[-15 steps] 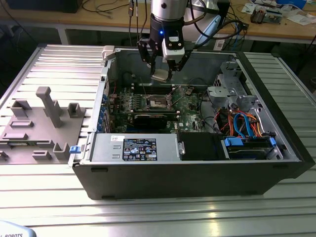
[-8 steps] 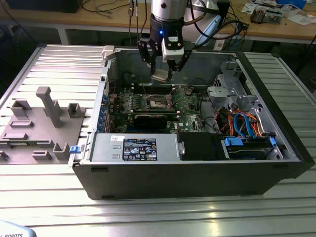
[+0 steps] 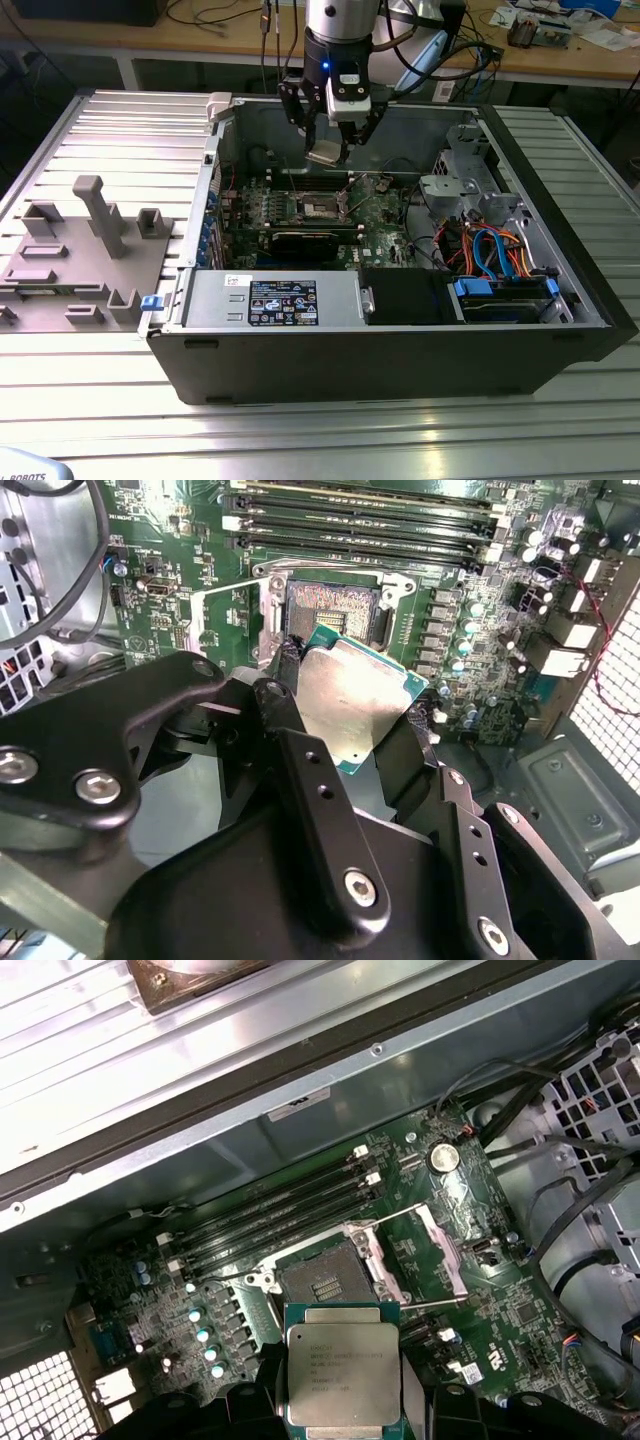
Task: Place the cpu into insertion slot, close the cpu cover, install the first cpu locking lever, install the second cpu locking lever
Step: 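Place the cpu into insertion slot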
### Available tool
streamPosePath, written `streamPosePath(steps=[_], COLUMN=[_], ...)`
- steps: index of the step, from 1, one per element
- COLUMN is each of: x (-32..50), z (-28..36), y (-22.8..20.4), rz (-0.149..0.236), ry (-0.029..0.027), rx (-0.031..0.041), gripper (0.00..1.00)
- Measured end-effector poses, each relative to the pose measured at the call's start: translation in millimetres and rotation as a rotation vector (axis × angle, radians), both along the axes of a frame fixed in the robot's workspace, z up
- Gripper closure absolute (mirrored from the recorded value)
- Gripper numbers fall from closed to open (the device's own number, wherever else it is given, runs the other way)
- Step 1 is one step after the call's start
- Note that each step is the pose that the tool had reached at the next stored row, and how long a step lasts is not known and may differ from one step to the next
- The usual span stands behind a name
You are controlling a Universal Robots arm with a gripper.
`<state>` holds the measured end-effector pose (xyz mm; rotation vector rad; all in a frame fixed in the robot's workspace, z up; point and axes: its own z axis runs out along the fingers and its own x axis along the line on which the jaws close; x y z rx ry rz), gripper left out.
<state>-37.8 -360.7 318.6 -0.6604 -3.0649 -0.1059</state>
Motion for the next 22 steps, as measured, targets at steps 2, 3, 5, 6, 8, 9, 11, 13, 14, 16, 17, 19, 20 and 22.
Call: streamPosePath(steps=[2,3,5,6,8,9,11,13,14,16,17,19,20,22], x=[0.0,0.0,0.0,0.0,0.0,0.0,0.0,0.0,0.0,0.0,0.0,0.0,0.0,0.0], z=[0.0,0.0,0.0,0.0,0.0,0.0,0.0,0.0,0.0,0.0,0.0,0.0,0.0,0.0], y=[0.0,0.0,0.0,0.0,0.0,0.0,0.0,0.0,0.0,0.0,0.0,0.0,0.0,0.0], rz=[-0.006,-0.011,-0.021,-0.025,-0.03,-0.032,-0.037,-0.042,-0.045,-0.053,-0.057,-0.062,-0.064,-0.069], ry=[0.0,0.0,0.0,0.0,0.0,0.0,0.0,0.0,0.0,0.0,0.0,0.0,0.0,0.0], rx=[0.0,0.0,0.0,0.0,0.0,0.0,0.0,0.0,0.0,0.0,0.0,0.0,0.0,0.0], gripper=[0.45,0.45,0.45,0.45,0.45,0.45,0.45,0.45,0.45,0.45,0.45,0.45,0.45,0.45])
